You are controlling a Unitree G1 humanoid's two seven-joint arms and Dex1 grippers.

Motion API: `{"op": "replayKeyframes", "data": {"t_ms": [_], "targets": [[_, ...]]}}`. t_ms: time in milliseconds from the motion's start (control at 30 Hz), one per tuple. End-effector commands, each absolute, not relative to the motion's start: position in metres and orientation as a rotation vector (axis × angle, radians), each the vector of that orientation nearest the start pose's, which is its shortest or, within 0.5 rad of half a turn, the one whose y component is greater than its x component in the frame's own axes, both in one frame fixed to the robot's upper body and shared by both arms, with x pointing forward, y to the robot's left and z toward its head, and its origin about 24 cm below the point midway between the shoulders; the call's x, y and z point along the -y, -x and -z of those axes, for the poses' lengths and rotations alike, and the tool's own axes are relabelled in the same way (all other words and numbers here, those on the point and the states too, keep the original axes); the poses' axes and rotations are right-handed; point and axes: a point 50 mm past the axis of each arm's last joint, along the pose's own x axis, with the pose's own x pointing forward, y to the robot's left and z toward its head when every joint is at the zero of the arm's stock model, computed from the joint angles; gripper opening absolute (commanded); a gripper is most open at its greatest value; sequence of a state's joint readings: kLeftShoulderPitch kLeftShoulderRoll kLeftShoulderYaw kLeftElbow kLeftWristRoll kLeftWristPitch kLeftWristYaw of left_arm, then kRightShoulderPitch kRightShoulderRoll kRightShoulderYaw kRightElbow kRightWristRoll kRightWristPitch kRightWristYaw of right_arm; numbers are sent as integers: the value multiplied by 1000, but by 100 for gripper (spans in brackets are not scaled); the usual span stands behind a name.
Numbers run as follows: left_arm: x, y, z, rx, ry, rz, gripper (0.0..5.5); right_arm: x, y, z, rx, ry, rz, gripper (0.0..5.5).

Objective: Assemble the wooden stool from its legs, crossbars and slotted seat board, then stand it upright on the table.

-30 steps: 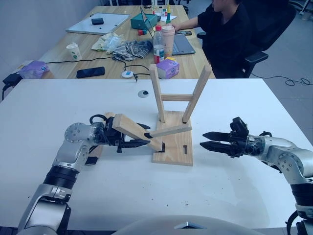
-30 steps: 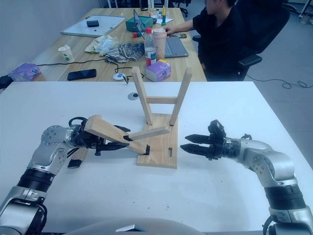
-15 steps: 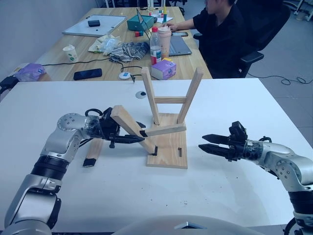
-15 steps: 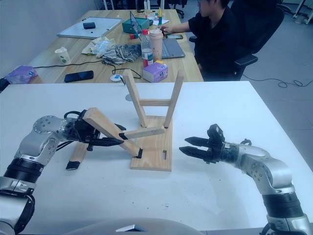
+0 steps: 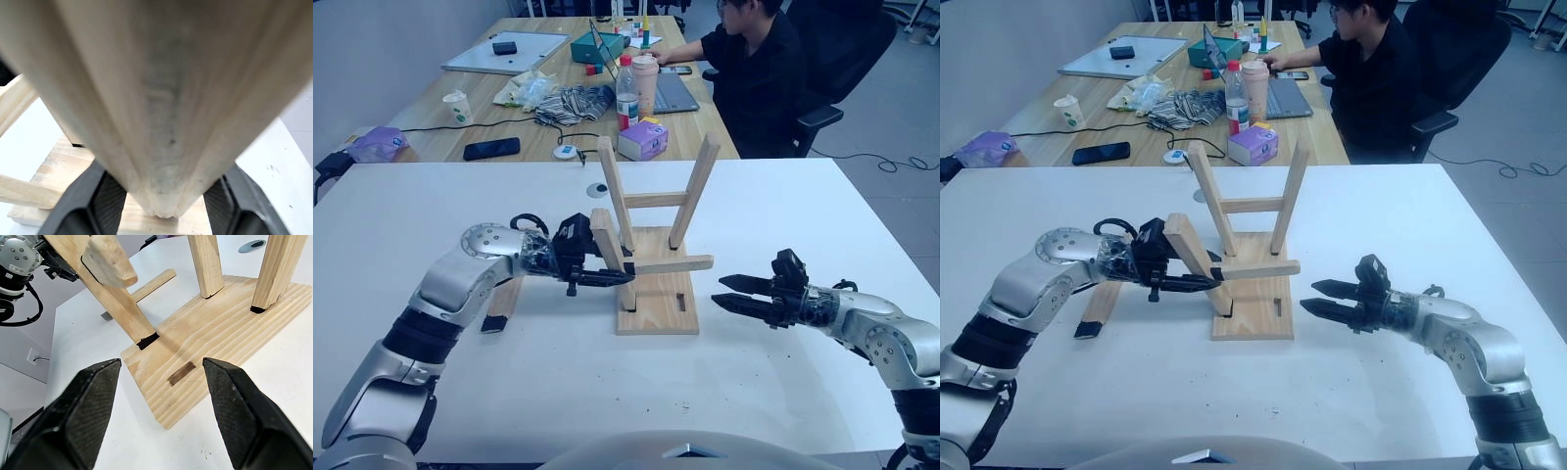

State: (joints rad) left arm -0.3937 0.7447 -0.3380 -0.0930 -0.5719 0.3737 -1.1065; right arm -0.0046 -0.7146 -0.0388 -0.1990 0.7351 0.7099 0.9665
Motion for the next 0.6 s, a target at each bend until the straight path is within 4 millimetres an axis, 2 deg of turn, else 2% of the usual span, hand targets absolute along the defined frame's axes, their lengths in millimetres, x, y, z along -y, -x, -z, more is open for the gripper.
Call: {"op": "replayKeyframes", "data": {"t_ms": [33, 200, 333, 400, 433, 533, 600], "targets": [[-163, -170, 11, -1044, -134, 1355, 203, 209, -218, -86, -482, -211, -1041, 308], [-164, -144, 28, -1120, -196, 1320, 203, 211, -217, -85, -491, -212, -1033, 308], [-166, -141, 31, -1127, -187, 1289, 203, 213, -218, -86, -495, -210, -1027, 308], [-168, -154, 26, -1063, -177, 1258, 203, 214, -219, -86, -487, -209, -1013, 308], [-168, -163, 21, -1015, -162, 1235, 239, 214, -219, -86, -483, -209, -1008, 308], [-178, -202, -13, -840, -31, 1181, 286, 214, -215, -82, -468, -221, -978, 308], [-184, -218, -41, -717, 0, 1185, 319, 212, -213, -82, -454, -228, -967, 308]]}}
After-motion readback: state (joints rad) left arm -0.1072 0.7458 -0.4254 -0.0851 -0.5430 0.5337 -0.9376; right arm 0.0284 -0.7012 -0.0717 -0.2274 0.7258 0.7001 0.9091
